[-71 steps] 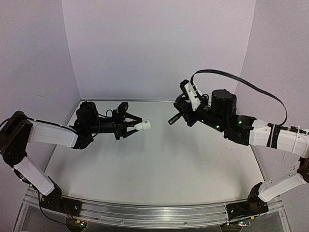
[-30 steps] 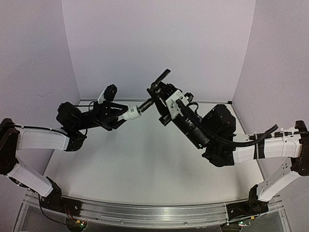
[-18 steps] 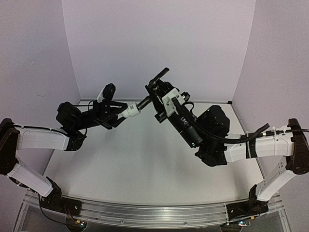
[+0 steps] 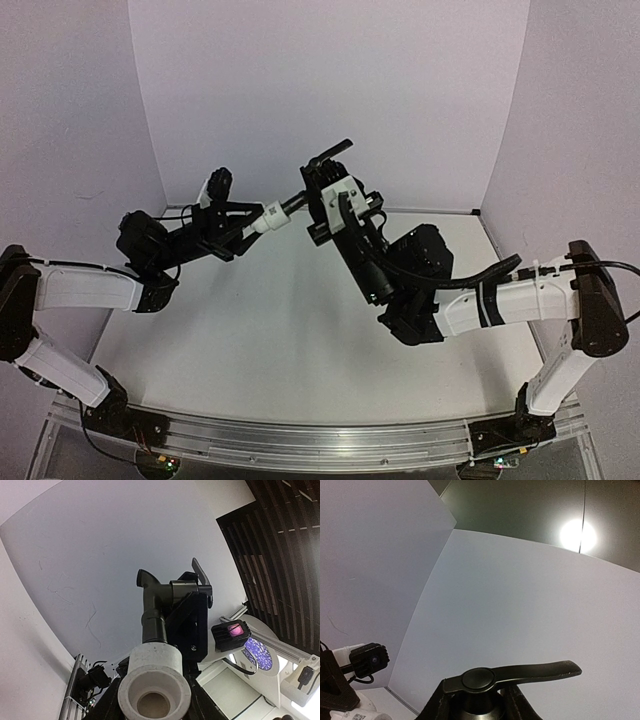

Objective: Install the water faucets

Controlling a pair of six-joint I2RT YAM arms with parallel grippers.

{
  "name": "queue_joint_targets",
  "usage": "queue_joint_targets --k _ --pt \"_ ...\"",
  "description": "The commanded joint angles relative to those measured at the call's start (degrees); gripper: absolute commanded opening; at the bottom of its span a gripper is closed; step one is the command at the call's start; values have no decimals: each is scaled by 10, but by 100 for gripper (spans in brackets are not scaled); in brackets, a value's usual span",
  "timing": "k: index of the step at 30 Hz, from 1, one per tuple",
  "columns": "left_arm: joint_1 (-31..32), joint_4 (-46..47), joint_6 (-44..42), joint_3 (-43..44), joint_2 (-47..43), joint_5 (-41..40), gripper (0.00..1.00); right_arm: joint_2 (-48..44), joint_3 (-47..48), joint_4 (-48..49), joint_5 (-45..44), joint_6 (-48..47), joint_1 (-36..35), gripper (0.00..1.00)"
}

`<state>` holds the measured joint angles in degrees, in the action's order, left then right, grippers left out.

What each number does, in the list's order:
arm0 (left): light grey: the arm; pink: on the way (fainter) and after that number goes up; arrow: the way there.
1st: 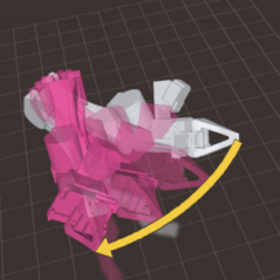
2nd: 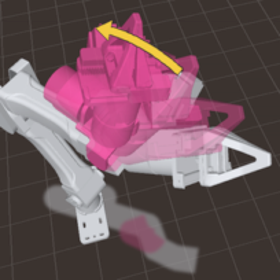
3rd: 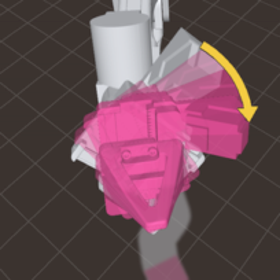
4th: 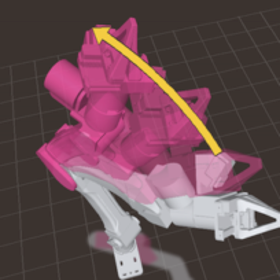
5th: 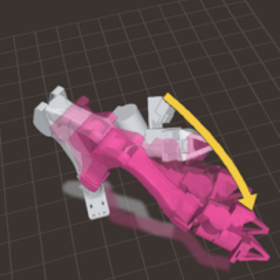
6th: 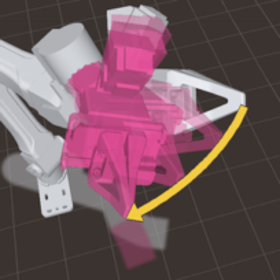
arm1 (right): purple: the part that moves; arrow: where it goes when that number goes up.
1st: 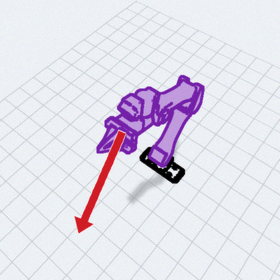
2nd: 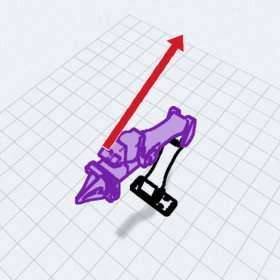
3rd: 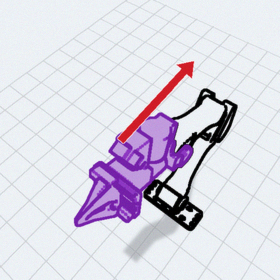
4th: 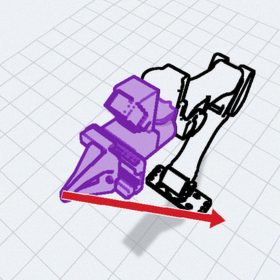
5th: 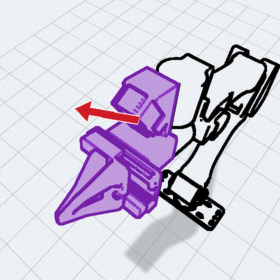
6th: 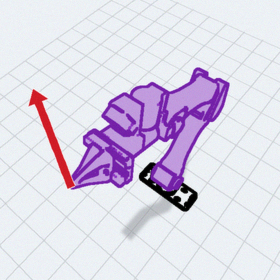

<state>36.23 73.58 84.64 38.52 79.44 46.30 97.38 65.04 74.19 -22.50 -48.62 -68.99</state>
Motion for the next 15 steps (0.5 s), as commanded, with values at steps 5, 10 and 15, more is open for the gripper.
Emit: queue_joint_targets --k 5,10,15 --pt "4 95 -83 2 -51 -42 0 6 20 7 30 -14 -29 0" --pt "4 25 -132 7 -78 -49 0 4 37 -53 26 35 -30 0" --pt "4 -61 -188 17 -106 -53 0 4 59 -131 27 61 -30 0"
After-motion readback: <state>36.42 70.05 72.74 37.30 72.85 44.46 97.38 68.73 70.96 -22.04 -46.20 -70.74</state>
